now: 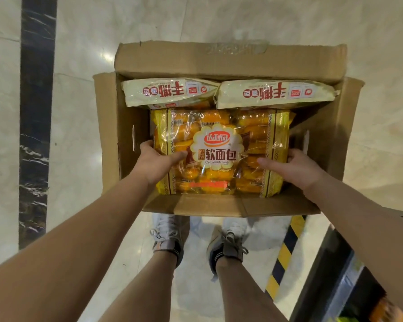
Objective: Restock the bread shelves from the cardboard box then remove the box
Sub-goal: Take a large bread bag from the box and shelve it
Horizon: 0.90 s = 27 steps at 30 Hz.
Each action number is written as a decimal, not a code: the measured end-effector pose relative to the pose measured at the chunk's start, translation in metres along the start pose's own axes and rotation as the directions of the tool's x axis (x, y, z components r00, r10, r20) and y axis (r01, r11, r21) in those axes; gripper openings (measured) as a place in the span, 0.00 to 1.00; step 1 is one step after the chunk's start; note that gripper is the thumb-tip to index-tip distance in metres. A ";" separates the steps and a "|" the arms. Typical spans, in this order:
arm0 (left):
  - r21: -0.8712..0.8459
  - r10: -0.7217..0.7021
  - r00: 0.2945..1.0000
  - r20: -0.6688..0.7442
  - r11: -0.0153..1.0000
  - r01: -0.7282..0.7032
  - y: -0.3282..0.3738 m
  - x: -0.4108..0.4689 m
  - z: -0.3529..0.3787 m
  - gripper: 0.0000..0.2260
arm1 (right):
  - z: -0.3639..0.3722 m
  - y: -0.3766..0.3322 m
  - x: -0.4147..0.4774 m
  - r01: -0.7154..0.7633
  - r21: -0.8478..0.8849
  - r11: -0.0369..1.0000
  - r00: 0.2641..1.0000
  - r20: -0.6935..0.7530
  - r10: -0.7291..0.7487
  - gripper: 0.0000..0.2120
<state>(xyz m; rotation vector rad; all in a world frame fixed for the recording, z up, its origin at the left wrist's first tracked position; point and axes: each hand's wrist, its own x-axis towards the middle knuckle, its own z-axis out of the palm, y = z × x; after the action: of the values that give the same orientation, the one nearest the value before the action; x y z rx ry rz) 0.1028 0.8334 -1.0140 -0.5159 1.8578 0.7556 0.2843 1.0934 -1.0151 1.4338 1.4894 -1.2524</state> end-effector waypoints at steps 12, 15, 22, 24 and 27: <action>0.098 -0.069 0.964 0.255 0.994 0.045 0.011 -0.042 -0.037 0.35 | -0.024 0.007 -0.059 0.005 0.164 0.986 0.997 0.075 -0.017 0.38; 0.030 0.003 0.970 0.241 1.000 -0.010 0.008 -0.063 -0.039 0.27 | -0.025 0.010 -0.086 0.048 0.213 0.976 0.997 0.044 -0.059 0.33; -0.053 0.167 0.947 0.275 0.986 -0.158 0.034 -0.153 -0.067 0.36 | -0.040 0.017 -0.175 0.174 0.380 0.908 0.984 -0.101 -0.146 0.38; -0.061 0.232 0.927 0.294 0.973 -0.225 0.052 -0.192 -0.074 0.35 | -0.054 0.011 -0.209 0.220 0.421 0.880 0.975 -0.121 -0.186 0.36; -0.106 0.315 0.899 0.304 0.949 -0.297 0.083 -0.248 -0.089 0.28 | -0.081 -0.003 -0.266 0.293 0.436 0.851 0.956 -0.161 -0.247 0.41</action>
<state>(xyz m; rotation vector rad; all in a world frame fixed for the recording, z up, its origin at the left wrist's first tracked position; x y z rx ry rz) 0.0871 0.8326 -0.7384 -0.1218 1.6328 1.0405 0.3274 1.0921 -0.7401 1.6386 1.5702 -1.8258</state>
